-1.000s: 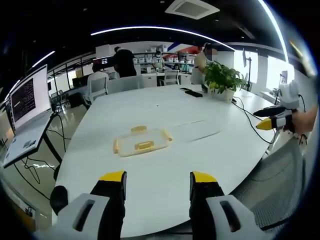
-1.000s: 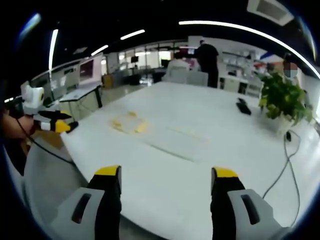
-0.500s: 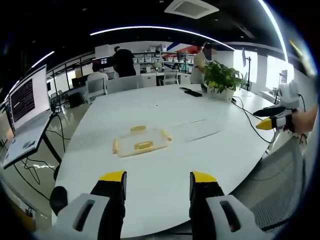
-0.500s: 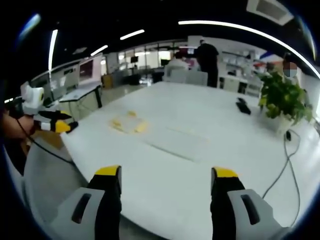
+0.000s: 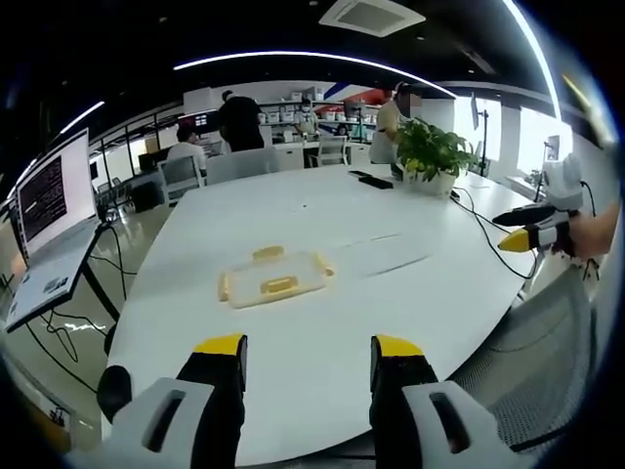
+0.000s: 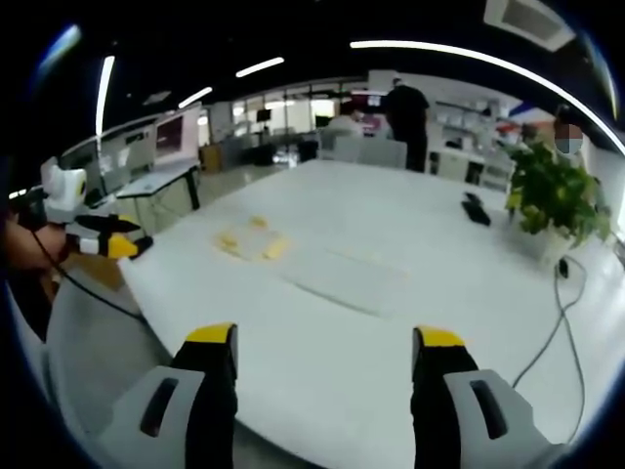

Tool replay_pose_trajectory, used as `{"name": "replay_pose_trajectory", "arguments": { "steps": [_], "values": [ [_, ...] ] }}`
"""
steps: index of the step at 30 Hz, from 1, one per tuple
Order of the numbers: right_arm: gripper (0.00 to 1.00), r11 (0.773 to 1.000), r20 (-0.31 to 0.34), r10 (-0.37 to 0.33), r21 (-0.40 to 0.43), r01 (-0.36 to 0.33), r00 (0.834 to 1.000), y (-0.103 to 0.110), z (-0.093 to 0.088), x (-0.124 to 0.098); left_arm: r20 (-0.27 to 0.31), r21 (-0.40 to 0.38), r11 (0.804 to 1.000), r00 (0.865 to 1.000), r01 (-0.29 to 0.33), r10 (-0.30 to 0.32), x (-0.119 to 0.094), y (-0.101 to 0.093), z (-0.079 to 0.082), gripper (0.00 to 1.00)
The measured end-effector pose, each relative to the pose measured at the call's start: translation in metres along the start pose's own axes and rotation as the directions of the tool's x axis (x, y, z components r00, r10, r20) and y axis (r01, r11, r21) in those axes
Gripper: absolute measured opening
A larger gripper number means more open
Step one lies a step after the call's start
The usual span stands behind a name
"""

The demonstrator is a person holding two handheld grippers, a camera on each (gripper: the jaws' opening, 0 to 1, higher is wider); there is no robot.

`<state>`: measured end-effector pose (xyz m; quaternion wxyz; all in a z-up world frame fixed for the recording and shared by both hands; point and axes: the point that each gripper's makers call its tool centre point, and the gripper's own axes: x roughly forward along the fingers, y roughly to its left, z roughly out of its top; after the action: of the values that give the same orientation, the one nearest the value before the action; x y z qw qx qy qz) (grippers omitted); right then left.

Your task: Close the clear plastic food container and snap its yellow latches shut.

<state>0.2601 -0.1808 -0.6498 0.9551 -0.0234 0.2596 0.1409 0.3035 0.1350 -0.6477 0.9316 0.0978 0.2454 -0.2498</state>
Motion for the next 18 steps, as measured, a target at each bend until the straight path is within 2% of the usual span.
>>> {"name": "replay_pose_trajectory", "arguments": {
  "steps": [18],
  "values": [
    [0.69,0.999,-0.01,0.012,-0.03,-0.013,1.0,0.0022,0.0042,0.0023,0.0,0.014,1.0,1.0,0.012,-0.012,0.0021,0.0026,-0.0001,0.46]
  ]
}}
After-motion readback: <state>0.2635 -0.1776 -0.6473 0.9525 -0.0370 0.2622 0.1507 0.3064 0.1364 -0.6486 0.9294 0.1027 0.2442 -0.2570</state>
